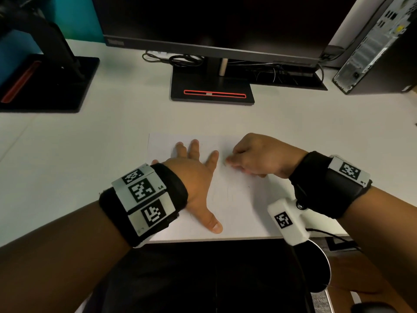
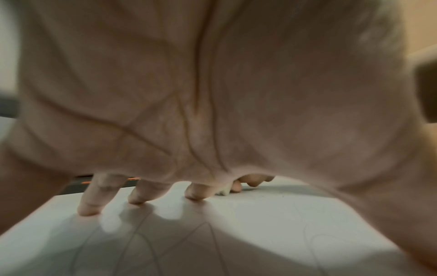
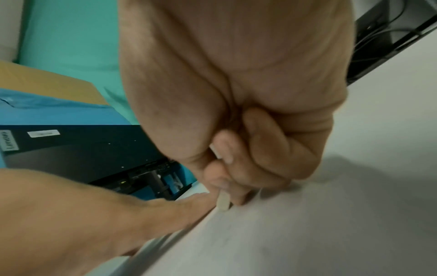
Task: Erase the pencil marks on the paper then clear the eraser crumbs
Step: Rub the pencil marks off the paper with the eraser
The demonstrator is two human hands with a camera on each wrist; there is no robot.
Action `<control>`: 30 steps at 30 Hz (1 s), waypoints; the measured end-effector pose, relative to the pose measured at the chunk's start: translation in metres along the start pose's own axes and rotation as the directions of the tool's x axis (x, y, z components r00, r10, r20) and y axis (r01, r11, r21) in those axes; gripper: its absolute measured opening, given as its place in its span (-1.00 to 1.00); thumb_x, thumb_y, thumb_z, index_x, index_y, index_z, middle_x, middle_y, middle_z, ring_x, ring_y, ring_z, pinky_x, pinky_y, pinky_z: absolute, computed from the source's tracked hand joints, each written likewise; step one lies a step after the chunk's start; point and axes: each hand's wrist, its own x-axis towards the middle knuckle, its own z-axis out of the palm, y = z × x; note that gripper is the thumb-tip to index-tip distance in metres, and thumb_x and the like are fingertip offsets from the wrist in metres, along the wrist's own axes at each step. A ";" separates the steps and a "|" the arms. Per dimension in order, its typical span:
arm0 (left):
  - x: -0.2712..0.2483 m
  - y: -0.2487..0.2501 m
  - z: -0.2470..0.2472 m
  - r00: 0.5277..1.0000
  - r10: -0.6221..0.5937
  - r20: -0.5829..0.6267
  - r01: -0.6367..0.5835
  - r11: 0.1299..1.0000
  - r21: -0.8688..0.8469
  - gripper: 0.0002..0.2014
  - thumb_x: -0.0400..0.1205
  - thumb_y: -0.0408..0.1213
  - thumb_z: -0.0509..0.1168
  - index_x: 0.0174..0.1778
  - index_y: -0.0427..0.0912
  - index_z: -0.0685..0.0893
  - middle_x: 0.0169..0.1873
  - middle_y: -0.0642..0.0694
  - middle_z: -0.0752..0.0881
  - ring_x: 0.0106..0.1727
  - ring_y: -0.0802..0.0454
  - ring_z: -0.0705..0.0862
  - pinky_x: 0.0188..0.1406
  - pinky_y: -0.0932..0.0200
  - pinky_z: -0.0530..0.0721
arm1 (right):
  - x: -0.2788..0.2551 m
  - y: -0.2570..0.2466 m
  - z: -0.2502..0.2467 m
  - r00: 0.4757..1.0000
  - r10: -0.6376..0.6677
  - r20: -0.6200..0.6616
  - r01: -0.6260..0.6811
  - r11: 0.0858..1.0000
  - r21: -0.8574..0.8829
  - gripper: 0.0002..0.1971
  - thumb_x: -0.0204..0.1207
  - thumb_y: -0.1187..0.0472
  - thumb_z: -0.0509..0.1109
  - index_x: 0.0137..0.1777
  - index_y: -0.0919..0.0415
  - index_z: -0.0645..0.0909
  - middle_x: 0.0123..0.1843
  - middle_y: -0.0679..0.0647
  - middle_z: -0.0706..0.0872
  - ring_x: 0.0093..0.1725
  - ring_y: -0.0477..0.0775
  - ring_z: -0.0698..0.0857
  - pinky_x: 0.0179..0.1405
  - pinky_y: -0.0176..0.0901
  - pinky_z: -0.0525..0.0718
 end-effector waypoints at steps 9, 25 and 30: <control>-0.001 0.000 0.000 1.000 0.002 0.000 -0.002 1.000 0.000 0.60 0.12 0.56 0.53 0.65 0.11 -0.59 0.64 -0.23 -0.61 0.68 -0.43 -0.48 0.56 -0.63 0.20 | 0.009 0.004 -0.005 0.998 0.059 -0.012 -0.058 0.996 0.073 -0.62 0.58 0.12 0.35 -0.29 0.47 0.62 -0.46 0.19 0.55 -0.49 0.11 0.47 -0.60 -0.25 0.46; -0.001 0.000 0.000 1.000 0.003 0.003 -0.003 1.000 0.000 0.60 0.11 0.57 0.52 0.65 0.11 -0.59 0.64 -0.22 -0.62 0.68 -0.42 -0.48 0.54 -0.66 0.21 | 0.016 -0.001 -0.011 0.995 0.100 0.025 -0.103 0.986 0.134 -0.71 0.55 0.17 0.38 -0.38 0.26 0.59 -0.49 0.14 0.47 -0.53 0.10 0.38 -0.58 -0.23 0.38; -0.001 0.000 0.000 1.000 0.001 -0.004 -0.001 1.000 0.006 0.60 0.10 0.58 0.52 0.65 0.12 -0.59 0.64 -0.21 -0.62 0.69 -0.42 -0.47 0.53 -0.67 0.21 | 0.020 0.000 -0.016 0.992 0.125 -0.024 -0.122 0.986 0.111 -0.69 0.56 0.14 0.36 -0.36 0.31 0.64 -0.47 0.17 0.56 -0.50 0.12 0.47 -0.54 -0.20 0.45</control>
